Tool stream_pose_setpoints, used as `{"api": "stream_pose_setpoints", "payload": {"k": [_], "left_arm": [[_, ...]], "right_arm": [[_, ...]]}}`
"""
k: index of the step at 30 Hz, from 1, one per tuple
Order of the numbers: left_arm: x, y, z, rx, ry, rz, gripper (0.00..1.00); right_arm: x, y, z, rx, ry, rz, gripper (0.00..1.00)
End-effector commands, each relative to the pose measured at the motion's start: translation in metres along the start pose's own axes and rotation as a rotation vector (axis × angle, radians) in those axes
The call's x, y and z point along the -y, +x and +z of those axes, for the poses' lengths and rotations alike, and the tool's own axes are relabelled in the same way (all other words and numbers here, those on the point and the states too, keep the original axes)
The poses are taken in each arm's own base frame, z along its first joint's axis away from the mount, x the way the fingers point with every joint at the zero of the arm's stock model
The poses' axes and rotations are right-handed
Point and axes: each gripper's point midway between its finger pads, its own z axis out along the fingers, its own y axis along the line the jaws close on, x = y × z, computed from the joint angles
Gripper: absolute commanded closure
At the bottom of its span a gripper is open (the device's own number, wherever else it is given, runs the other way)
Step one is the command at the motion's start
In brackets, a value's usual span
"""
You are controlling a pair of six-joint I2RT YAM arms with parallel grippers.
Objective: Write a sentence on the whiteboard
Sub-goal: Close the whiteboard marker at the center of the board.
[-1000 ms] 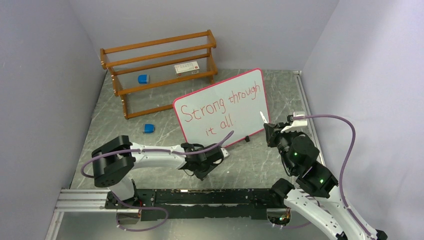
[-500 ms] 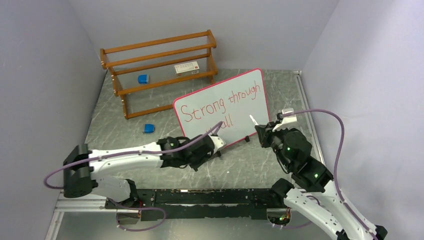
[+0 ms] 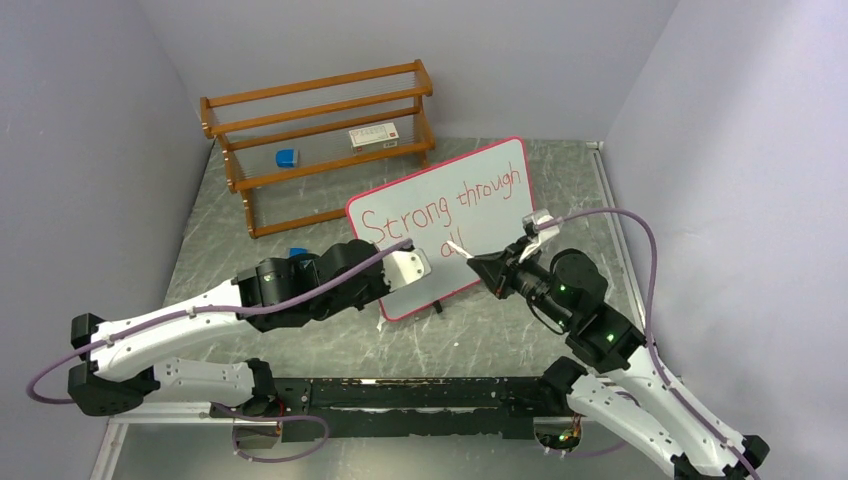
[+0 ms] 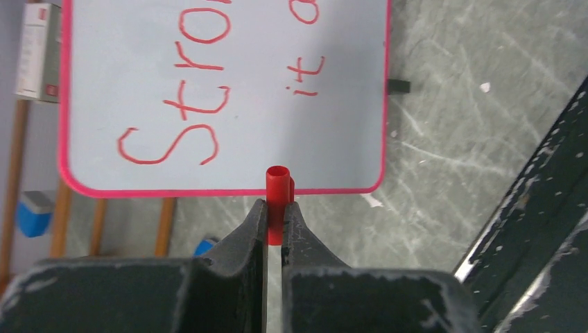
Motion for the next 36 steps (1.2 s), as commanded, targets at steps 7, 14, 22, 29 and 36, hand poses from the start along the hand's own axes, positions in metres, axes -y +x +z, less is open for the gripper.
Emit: {"api": "stream_pose_setpoints", "payload": {"k": [7, 14, 22, 29, 36], "left_arm": [[-0.032, -0.016, -0.028, 0.020, -0.067, 0.377, 0.95], [-0.035, -0.019, -0.036, 0.036, -0.055, 0.551, 0.95], [-0.033, -0.021, -0.046, 0.083, -0.021, 0.661, 0.95], [-0.027, -0.021, -0.043, 0.077, 0.012, 0.695, 0.95], [-0.023, -0.021, -0.039, 0.073, 0.020, 0.710, 0.95]], "right_arm": [[-0.072, -0.029, 0.006, 0.067, -0.386, 0.001, 1.00], [-0.093, -0.026, 0.004, 0.067, -0.520, 0.030, 1.00], [-0.107, -0.024, 0.002, 0.042, -0.611, 0.022, 1.00], [-0.112, -0.020, 0.004, 0.023, -0.646, 0.033, 1.00], [-0.109, -0.016, 0.011, -0.005, -0.628, 0.033, 1.00]]}}
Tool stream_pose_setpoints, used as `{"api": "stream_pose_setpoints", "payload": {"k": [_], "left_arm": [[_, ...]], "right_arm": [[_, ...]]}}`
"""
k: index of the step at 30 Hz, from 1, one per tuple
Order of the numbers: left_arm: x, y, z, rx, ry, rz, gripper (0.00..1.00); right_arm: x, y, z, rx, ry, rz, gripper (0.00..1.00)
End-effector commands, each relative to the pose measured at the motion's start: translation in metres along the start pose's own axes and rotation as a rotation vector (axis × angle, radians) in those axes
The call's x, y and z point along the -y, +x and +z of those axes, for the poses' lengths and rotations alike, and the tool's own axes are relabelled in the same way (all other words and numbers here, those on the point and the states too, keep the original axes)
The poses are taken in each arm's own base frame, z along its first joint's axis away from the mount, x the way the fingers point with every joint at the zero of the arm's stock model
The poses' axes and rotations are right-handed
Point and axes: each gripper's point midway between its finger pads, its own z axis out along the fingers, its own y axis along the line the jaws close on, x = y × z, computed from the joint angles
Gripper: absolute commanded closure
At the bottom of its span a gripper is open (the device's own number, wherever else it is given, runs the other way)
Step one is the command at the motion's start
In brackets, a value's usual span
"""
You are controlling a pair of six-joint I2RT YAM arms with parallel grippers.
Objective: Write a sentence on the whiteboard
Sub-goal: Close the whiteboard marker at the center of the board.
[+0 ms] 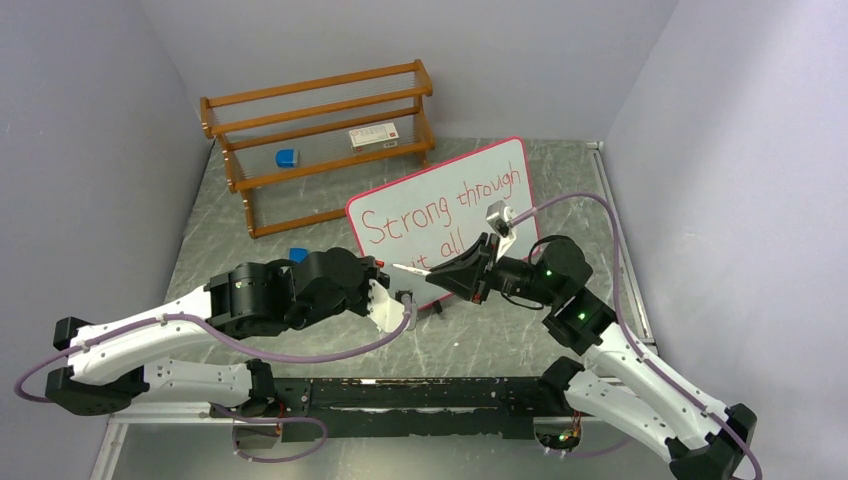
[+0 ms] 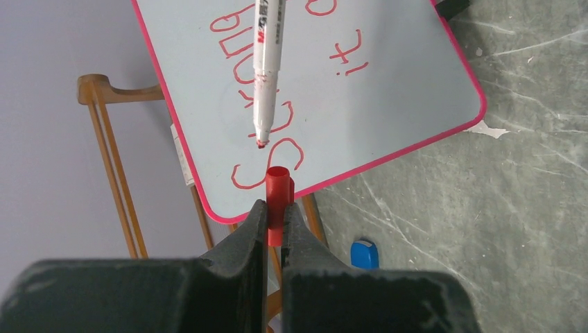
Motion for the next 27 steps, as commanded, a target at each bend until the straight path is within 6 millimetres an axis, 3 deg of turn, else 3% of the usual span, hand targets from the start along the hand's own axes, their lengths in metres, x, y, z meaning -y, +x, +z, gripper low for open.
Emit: {"api": "stream_pose_setpoints", "payload": {"k": [1, 27], "left_arm": [[-0.0021, -0.0051, -0.0023, 0.018, 0.003, 0.024, 0.95], [0.0024, -0.0048, 0.0013, 0.008, 0.018, 0.049, 0.95]], "right_arm": [[0.0013, -0.0019, 0.0035, -0.011, -0.005, -0.001, 1.00], [0.0022, 0.0009, 0.0114, -0.010, -0.032, 0.022, 1.00]]}}
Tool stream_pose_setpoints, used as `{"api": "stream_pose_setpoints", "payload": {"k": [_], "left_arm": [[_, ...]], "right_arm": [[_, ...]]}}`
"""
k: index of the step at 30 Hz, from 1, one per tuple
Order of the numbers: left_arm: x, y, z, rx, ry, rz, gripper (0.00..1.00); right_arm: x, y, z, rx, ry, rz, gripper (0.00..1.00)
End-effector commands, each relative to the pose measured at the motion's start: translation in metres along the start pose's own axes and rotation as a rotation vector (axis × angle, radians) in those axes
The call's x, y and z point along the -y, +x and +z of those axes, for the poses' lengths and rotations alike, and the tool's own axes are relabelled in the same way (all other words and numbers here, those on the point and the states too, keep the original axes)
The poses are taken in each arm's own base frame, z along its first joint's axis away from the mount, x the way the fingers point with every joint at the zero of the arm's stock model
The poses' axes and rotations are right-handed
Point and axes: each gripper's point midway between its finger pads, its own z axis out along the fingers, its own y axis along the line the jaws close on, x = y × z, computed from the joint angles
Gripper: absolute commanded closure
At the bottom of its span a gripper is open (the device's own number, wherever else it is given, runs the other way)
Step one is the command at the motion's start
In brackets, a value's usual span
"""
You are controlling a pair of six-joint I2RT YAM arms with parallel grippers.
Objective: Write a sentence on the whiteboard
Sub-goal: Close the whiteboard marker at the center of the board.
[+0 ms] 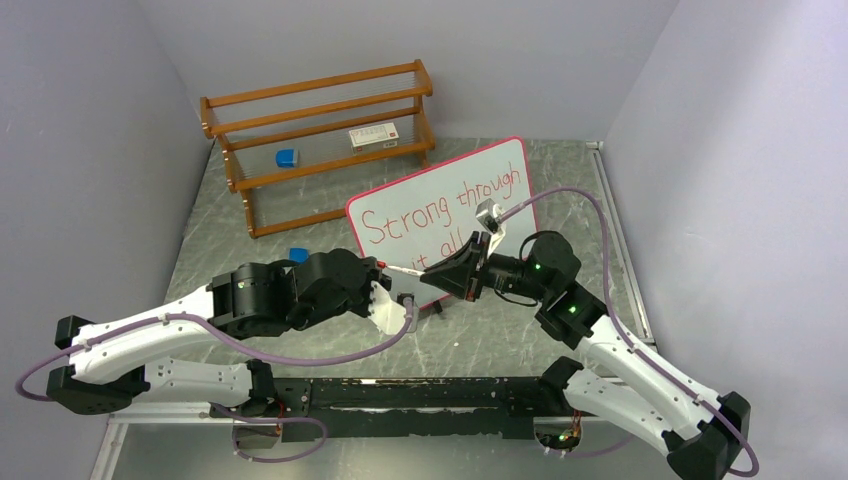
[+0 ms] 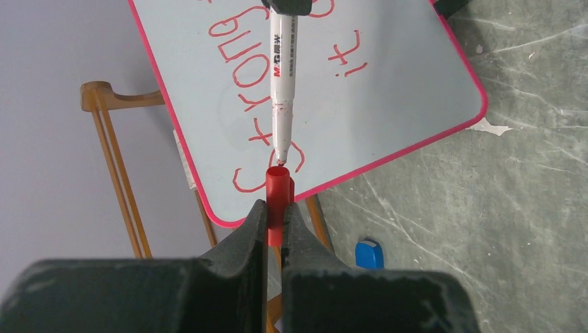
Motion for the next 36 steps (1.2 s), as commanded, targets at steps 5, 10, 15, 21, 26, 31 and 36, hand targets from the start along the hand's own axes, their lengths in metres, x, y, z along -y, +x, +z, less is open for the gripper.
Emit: {"api": "stream_pose_setpoints", "payload": {"k": [5, 10, 15, 21, 26, 31, 36], "left_arm": [[0.003, -0.002, 0.001, -0.002, 0.014, 0.025, 0.95], [0.001, -0.004, -0.001, 0.011, 0.011, 0.019, 0.95], [0.001, -0.006, -0.001, 0.016, 0.013, 0.018, 0.95], [0.002, -0.008, -0.002, 0.029, 0.023, 0.016, 0.95], [0.006, -0.012, 0.000, 0.037, 0.047, 0.019, 0.95], [0.005, -0.019, 0.000, 0.055, 0.049, 0.021, 0.95], [0.004, -0.027, 0.000, 0.069, 0.058, 0.030, 0.95]], "right_arm": [[-0.006, -0.013, 0.001, 0.039, -0.031, -0.019, 1.00], [-0.004, -0.011, 0.002, 0.030, -0.023, -0.015, 1.00], [-0.002, -0.010, 0.003, 0.028, -0.017, -0.015, 1.00], [-0.002, -0.011, 0.003, 0.029, -0.015, -0.017, 1.00], [-0.002, -0.010, 0.005, 0.026, -0.023, -0.013, 1.00], [-0.002, -0.010, 0.007, 0.023, -0.036, -0.009, 1.00], [-0.002, -0.008, 0.010, 0.021, -0.048, 0.000, 1.00]]}}
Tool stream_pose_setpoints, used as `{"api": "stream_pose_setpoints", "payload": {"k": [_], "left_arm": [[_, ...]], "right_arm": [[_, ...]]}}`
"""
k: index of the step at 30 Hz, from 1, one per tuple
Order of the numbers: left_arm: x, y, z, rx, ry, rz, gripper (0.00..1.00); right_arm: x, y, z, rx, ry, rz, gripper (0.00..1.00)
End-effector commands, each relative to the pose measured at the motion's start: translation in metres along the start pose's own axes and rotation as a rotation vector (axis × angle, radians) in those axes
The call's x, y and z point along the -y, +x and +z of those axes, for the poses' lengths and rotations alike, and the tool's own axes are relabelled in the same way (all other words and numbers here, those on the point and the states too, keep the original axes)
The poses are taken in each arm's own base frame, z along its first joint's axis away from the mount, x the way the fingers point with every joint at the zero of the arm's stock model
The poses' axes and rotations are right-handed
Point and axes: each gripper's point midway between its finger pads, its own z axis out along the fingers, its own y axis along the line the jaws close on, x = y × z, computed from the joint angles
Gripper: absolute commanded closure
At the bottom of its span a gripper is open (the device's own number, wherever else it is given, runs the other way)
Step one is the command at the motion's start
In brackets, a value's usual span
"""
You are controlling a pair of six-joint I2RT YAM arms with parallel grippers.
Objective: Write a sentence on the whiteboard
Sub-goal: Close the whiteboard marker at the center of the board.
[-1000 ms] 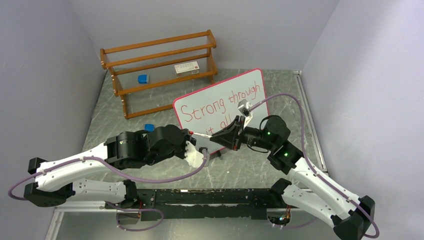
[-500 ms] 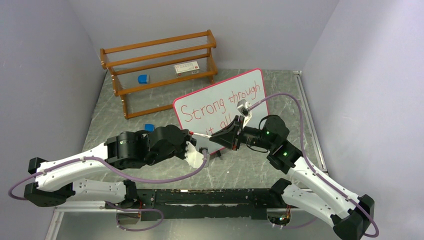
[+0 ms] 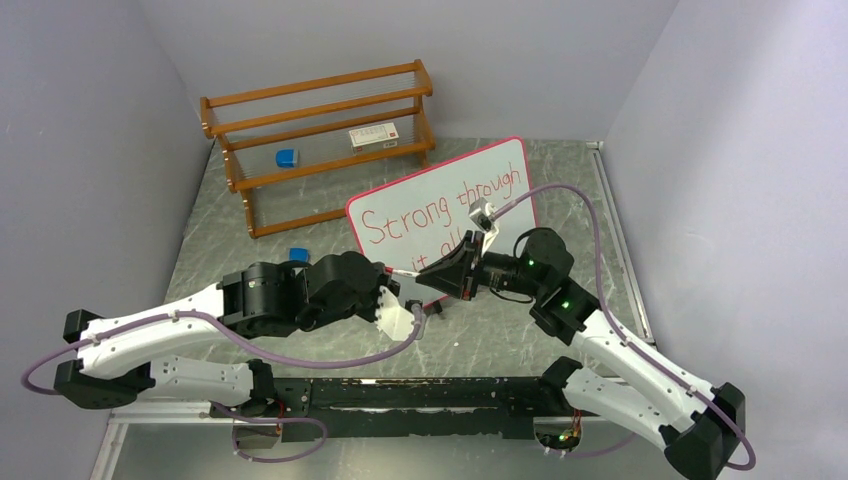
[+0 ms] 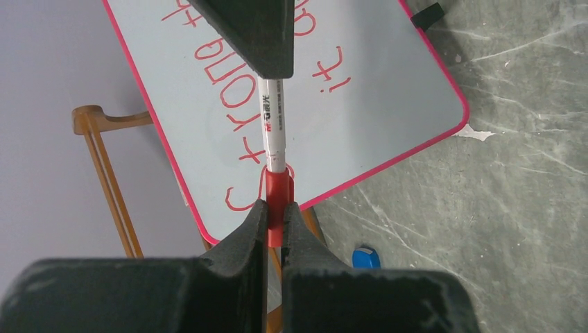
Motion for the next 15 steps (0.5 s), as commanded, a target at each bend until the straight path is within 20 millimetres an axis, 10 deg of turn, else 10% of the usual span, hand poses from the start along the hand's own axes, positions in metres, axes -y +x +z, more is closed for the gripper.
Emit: {"api": "stream_pose_setpoints", "payload": {"k": [1, 15], "left_arm": [[-0.003, -0.016, -0.006, 0.049, 0.016, 0.009, 0.95], [-0.001, -0.035, -0.002, 0.070, 0.032, 0.040, 0.95]], "right_arm": [[-0.004, -0.012, 0.003, 0.039, -0.026, -0.016, 1.00], [-0.001, -0.015, 0.013, 0.094, -0.065, -0.006, 1.00]]}}
